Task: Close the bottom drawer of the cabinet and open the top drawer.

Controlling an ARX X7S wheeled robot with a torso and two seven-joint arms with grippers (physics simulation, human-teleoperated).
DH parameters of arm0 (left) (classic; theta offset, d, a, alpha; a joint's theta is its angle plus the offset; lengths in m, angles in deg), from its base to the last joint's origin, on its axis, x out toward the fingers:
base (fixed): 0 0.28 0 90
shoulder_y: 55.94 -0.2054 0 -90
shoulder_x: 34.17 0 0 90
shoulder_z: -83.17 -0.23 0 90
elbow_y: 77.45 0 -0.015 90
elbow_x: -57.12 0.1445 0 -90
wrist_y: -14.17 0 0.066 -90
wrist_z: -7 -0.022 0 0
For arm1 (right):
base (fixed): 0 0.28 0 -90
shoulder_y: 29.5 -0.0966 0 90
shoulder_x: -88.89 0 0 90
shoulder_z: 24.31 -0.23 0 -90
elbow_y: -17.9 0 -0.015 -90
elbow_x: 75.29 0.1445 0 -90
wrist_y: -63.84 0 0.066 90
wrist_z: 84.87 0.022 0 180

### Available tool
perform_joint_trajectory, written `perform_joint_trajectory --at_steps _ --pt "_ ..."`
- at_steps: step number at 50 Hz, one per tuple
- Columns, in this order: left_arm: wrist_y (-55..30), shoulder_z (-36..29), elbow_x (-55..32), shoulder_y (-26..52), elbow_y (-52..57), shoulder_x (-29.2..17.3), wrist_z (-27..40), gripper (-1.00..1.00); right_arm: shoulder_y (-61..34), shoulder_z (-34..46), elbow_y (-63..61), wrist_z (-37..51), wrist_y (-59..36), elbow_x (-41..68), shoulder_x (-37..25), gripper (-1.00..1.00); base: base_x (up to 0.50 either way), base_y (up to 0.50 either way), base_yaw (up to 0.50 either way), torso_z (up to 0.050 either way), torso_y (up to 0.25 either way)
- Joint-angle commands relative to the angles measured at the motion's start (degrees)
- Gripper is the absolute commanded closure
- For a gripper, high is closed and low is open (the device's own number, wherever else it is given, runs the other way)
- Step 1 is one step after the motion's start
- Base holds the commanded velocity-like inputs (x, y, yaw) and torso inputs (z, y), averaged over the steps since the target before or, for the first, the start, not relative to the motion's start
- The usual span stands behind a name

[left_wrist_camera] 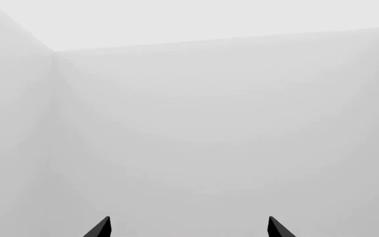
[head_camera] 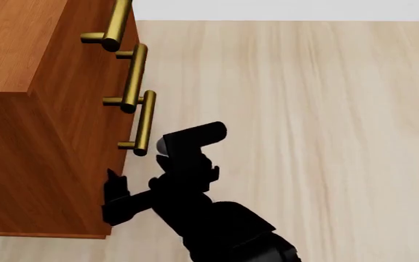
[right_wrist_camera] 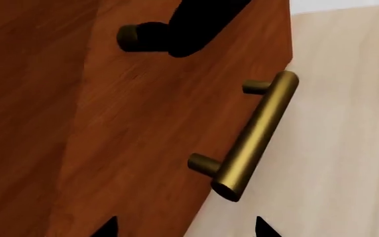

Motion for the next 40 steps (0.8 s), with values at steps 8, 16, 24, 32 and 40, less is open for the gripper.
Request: perform_joint_trajectory --at_steps 8,16,24,32,40 --pt "0.2 -1.3 -0.1 0.7 -0.2 0.7 0.4 -1.0 4.6 1.7 -26.9 13.5 4.5 1.6 -15.0 -1.0 0.0 0.0 0.0 0.0 0.0" --pt "-0.2 -1.6 -0.5 1.3 0.0 0.8 0.6 -1.0 7.7 -3.0 -37.5 21.2 9.6 4.4 -21.9 -1.0 0.0 0.0 0.0 0.0 0.0" --pt "-0.6 -2.1 -0.8 1.9 0.1 1.1 0.9 -1.0 11.3 -8.6 -43.7 21.4 15.1 10.4 -24.6 -1.0 0.0 0.0 0.0 0.0 0.0" --pt "-0.6 -2.5 -0.7 2.4 -0.3 1.2 1.0 -1.0 10.4 -11.6 -45.8 22.9 16.4 13.5 -25.2 -1.0 0.0 0.0 0.0 0.0 0.0" --pt "0.0 -3.2 -0.5 2.5 -0.8 1.4 1.0 -1.0 8.6 -14.9 -50.8 26.6 17.8 15.8 -25.8 -1.0 0.0 0.0 0.0 0.0 0.0"
